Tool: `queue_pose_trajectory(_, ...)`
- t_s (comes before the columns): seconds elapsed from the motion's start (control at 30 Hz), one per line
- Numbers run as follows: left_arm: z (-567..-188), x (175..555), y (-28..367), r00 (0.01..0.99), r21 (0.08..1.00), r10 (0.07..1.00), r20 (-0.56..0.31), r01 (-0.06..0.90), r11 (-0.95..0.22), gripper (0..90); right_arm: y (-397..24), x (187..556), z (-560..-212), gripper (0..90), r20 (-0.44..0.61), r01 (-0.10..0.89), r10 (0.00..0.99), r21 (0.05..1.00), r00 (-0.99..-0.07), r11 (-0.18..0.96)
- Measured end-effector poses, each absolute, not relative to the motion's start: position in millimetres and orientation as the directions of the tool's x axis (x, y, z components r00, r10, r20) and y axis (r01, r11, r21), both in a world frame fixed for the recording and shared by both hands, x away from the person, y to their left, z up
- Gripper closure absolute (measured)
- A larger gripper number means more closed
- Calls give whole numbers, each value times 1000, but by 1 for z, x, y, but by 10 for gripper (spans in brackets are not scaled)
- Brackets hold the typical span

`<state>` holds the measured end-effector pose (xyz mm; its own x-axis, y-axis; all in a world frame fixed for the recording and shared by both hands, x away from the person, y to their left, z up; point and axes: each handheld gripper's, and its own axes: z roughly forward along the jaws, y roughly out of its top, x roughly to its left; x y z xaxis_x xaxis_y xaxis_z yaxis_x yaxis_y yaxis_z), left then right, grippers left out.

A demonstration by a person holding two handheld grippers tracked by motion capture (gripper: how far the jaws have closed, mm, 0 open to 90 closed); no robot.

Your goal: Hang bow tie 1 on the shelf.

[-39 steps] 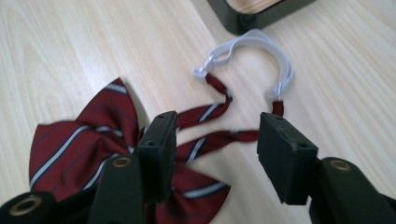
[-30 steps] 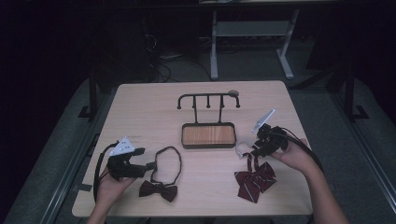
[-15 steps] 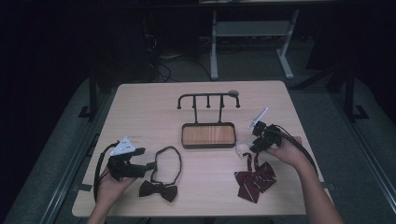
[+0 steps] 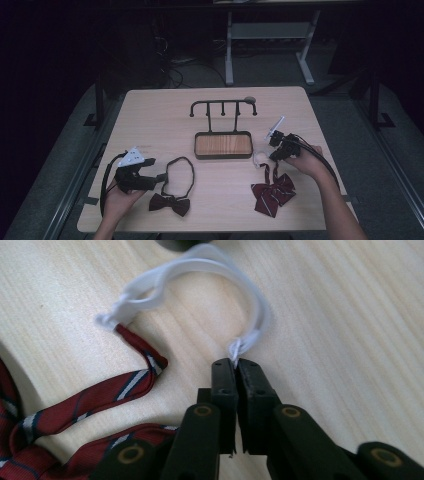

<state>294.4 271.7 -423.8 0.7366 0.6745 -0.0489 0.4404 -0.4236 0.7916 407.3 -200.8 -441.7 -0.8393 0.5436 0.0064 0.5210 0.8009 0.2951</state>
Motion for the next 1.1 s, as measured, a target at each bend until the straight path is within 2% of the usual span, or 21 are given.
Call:
queue_pose_trajectory(0.87,-424,293,272,731,794,680,-47,441,-419,249,-203,382,-386,872,115,444,436,395,-892,804)
queue_pose_trajectory(1.1,-423,293,273,727,795,684,-51,444,-413,249,-205,378,-367,872,108,420,414,411,-904,809)
